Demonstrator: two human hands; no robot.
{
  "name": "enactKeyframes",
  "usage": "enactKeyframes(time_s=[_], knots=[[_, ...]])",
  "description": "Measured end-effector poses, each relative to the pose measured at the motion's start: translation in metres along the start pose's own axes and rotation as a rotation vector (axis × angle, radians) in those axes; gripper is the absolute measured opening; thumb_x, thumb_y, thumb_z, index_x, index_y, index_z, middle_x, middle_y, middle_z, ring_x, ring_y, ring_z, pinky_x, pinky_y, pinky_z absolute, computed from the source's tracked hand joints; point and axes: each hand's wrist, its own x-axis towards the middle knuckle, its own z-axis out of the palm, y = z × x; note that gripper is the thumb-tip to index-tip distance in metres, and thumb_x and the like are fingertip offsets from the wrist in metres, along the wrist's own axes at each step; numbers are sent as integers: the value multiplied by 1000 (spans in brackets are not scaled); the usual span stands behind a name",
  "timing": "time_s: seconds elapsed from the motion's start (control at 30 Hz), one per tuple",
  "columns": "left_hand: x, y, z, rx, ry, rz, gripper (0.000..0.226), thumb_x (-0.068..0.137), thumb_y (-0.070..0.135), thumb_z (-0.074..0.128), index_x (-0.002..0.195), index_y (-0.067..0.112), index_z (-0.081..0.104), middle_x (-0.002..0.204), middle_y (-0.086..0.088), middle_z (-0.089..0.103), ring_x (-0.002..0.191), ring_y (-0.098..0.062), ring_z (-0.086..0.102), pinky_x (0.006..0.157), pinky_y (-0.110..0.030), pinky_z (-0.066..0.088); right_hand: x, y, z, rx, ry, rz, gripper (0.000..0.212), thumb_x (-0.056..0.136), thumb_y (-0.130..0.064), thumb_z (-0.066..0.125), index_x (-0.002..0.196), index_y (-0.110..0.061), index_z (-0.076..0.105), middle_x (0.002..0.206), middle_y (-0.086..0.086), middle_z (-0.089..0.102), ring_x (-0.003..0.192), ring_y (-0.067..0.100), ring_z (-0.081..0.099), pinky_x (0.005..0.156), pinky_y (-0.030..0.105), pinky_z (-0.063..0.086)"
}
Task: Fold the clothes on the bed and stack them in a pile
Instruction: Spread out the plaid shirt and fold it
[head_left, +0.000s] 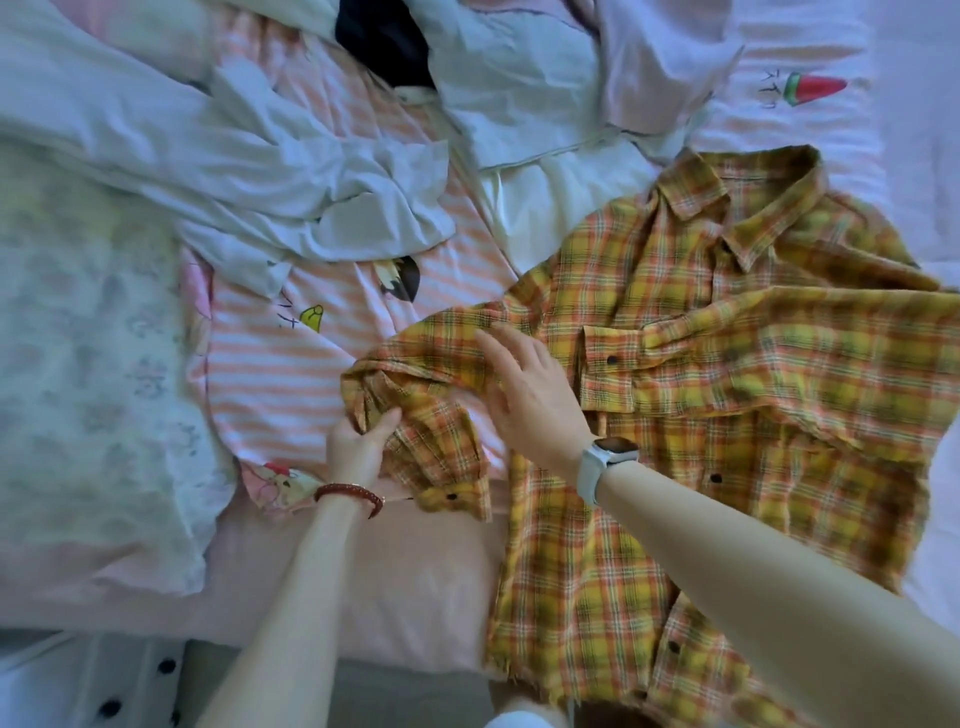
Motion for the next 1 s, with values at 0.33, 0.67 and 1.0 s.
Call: enactKeyframes(time_s=[0.33,0.67,1.0], knots=[[8,22,-108,1025,290,991,28,54,-15,60,75,4,63,78,-17,55,78,-27,44,62,-35,34,-3,16,25,-307,-371,-127,51,95,-22,39,145,-20,30,154,5,22,143,23,14,116,44,13],[24,-39,-116,809,386,229,35,82,18,64,115,9,58,127,-16,46,117,-36,44,97,-46,36,-4,3,24,-280,-212,-40,35,90,-9,43,124,-12,52,124,8,51,107,29,48,86,36,41],[67,-4,-125,1196,74,496,17,89,34,57,97,21,65,116,-5,62,117,-27,46,106,-44,21,-4,-6,44,-361,-440,-72,57,98,-21,35,149,-22,12,157,1,10,145,21,4,116,43,9]])
